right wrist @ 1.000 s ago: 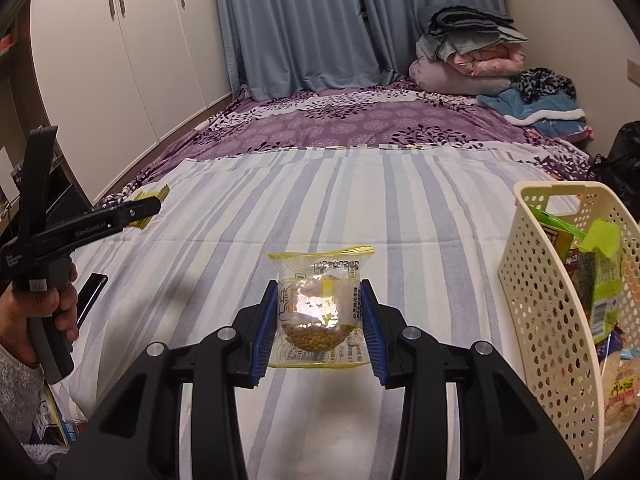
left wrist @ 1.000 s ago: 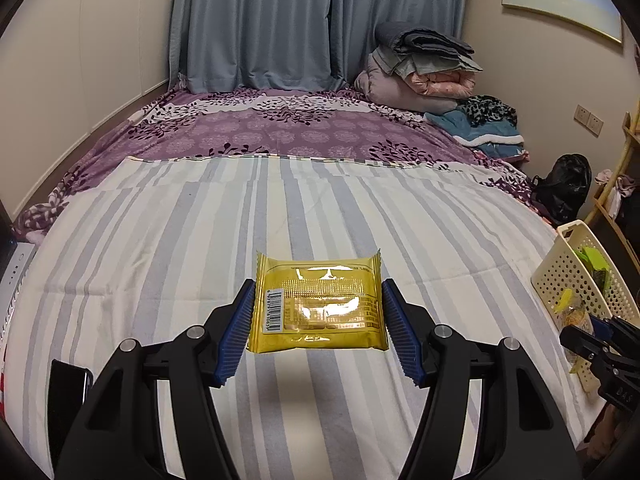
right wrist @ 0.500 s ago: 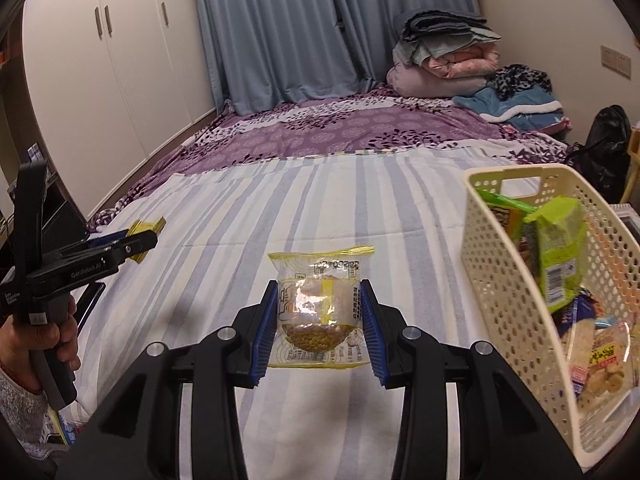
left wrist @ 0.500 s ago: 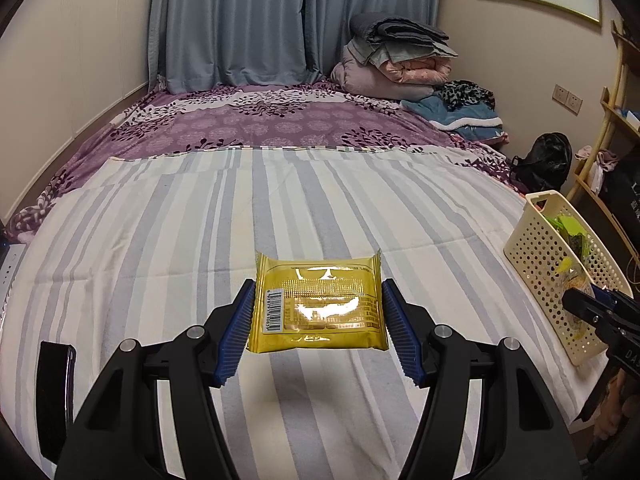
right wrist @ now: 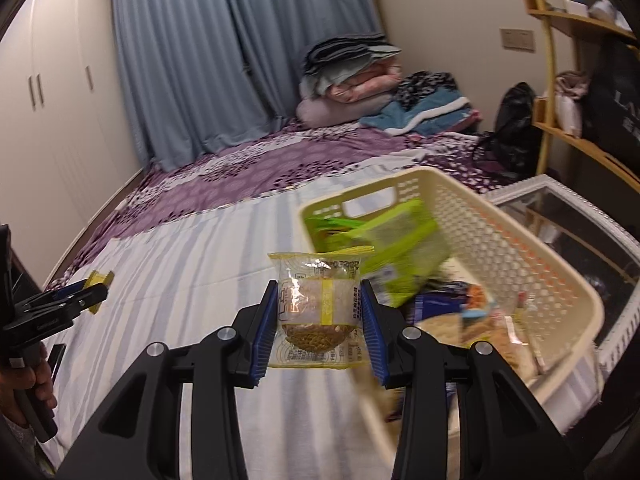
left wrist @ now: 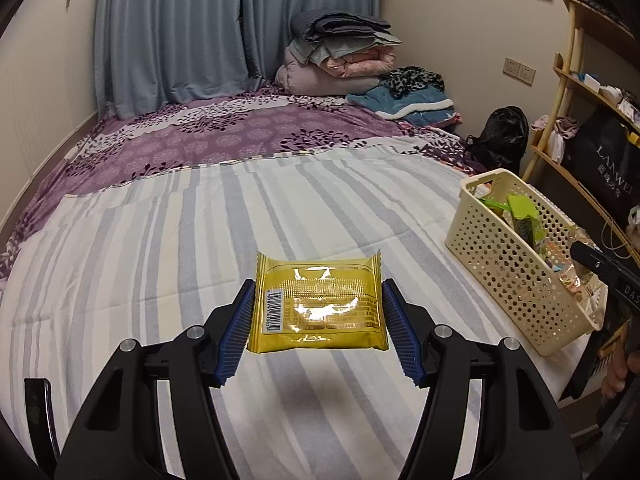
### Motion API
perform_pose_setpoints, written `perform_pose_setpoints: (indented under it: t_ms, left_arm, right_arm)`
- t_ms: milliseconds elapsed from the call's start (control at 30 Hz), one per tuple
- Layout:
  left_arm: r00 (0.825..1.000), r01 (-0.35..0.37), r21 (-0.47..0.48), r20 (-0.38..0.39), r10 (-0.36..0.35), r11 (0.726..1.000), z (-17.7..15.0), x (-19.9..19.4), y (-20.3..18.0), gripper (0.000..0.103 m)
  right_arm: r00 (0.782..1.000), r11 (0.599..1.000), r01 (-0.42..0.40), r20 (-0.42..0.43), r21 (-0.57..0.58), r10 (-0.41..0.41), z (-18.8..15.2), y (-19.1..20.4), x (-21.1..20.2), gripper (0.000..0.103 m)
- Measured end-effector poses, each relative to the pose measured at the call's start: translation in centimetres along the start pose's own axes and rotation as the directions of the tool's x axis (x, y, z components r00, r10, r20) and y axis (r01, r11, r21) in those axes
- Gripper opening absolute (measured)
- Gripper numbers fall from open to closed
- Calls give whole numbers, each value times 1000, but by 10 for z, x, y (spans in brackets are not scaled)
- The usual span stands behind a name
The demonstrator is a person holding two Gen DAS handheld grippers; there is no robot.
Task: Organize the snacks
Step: 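Carry the pastry in the right tool while the left tool carries the yellow pack to the basket, then open the right tool over the basket while the left tool releases the yellow pack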
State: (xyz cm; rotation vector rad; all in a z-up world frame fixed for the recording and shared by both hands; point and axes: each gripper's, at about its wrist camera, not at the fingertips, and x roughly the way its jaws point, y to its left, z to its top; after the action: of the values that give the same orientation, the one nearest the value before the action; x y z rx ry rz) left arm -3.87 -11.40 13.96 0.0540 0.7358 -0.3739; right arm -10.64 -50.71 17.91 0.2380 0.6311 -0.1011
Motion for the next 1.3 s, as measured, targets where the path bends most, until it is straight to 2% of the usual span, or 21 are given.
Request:
perform_pose_setpoints:
  t_ms: [167, 367, 433, 467, 533, 900, 1033, 1200, 1233, 1300]
  left_arm:
    - [999, 50, 67, 3, -51, 996, 13, 4, -36, 64]
    - [993, 117, 136, -5, -118, 984, 26, 12, -79, 64]
    - [990, 140, 161, -10, -140, 977, 32, 15, -94, 64]
    - [989, 150, 175, -11, -150, 973, 34, 17, -102, 64]
    - [985, 173, 204, -16, -173, 964, 39, 20, -120, 64]
    - [944, 324, 337, -55, -326, 884, 64, 44, -219, 64]
    - [930, 361, 369, -81, -357, 857, 65, 54, -245, 64]
    - [922, 384, 388, -113, -371, 838, 64, 69, -266, 64]
    - [919, 390, 389, -119, -375, 835, 64, 72, -269, 66]
    - [916, 400, 387, -135, -378, 831, 63, 76, -273, 81]
  right_arm:
    - [998, 997, 62, -7, 53, -62, -1, -33, 2, 40]
    - [996, 994, 83, -35, 78, -80, -6, -50, 7, 42]
    - [996, 993, 77, -45, 93, -74, -8, -55, 10, 48]
    - [996, 992, 84, -38, 99, -80, -8, -57, 9, 58]
    - [996, 991, 93, -18, 98, -92, -8, -60, 5, 64]
    - [990, 987, 138, 15, 82, -140, -5, -74, -9, 67]
    - [987, 983, 157, 14, 93, -159, -6, -82, -13, 69]
    - [985, 980, 171, 11, 102, -173, -8, -91, -16, 69]
    - [985, 979, 173, 10, 103, -175, -7, -91, -15, 69]
    - [984, 978, 176, 9, 108, -178, -8, -93, -15, 69]
